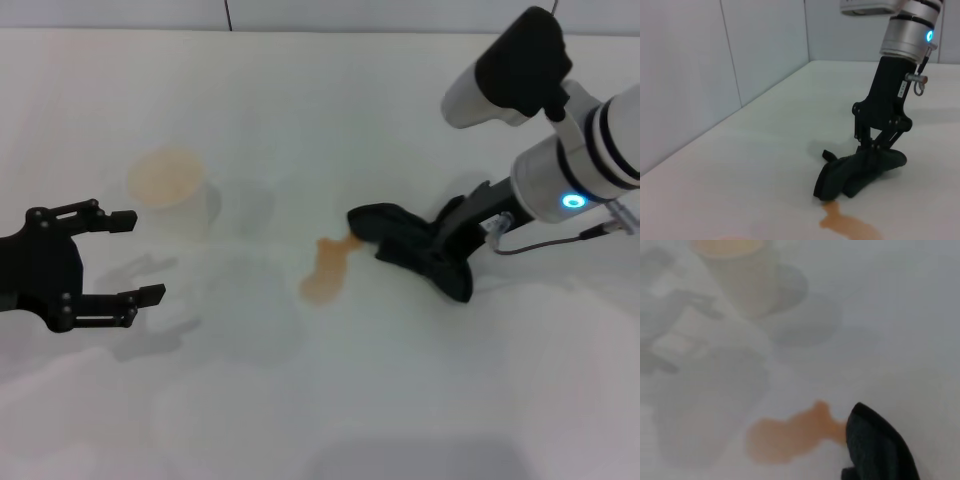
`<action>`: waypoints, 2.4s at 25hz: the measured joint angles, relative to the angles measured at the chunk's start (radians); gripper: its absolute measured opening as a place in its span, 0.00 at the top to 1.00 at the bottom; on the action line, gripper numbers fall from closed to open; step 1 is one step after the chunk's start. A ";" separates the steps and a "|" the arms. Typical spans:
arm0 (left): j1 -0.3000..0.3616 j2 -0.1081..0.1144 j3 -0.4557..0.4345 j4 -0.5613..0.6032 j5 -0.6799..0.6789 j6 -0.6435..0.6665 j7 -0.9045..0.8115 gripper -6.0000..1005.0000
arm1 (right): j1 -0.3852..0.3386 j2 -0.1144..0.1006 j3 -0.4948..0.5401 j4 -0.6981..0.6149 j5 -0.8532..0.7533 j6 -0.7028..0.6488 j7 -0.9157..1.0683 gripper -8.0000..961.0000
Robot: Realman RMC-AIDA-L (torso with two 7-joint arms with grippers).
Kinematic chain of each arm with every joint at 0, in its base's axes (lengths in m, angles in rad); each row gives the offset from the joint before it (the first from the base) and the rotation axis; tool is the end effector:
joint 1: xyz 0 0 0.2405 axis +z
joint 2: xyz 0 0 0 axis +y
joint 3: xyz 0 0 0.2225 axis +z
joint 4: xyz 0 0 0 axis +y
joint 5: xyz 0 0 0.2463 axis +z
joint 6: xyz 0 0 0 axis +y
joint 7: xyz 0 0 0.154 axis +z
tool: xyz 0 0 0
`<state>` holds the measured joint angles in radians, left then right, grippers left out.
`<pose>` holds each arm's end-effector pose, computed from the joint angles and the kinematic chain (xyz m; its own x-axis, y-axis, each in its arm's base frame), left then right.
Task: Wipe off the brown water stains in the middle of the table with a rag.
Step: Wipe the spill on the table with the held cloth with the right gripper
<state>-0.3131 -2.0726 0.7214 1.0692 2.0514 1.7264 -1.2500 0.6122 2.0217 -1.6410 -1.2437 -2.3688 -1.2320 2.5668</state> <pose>-0.2769 0.3080 0.0804 0.9479 0.1040 0.3012 0.2034 -0.9251 -0.3206 0.1263 0.3826 -0.0477 0.8379 -0.5355 0.1055 -0.4664 -0.8029 -0.3712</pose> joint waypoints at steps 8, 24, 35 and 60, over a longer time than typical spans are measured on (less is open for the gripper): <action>0.000 0.000 -0.001 0.000 -0.001 -0.002 0.003 0.13 | 0.007 0.002 -0.082 -0.042 0.083 0.006 0.000 0.87; -0.003 -0.001 -0.002 -0.022 -0.002 -0.005 0.028 0.13 | 0.043 0.006 -0.269 -0.001 0.228 0.163 -0.002 0.87; -0.001 -0.002 0.000 -0.025 -0.002 -0.005 0.037 0.13 | 0.107 -0.002 -0.227 0.121 0.204 0.244 -0.007 0.87; 0.008 -0.003 0.001 -0.026 -0.003 -0.004 0.039 0.13 | 0.043 0.004 -0.168 0.105 0.115 0.281 -0.004 0.87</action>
<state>-0.3053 -2.0754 0.7225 1.0431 2.0482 1.7228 -1.2105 0.6551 2.0254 -1.8092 -1.1387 -2.2534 -0.9511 2.5628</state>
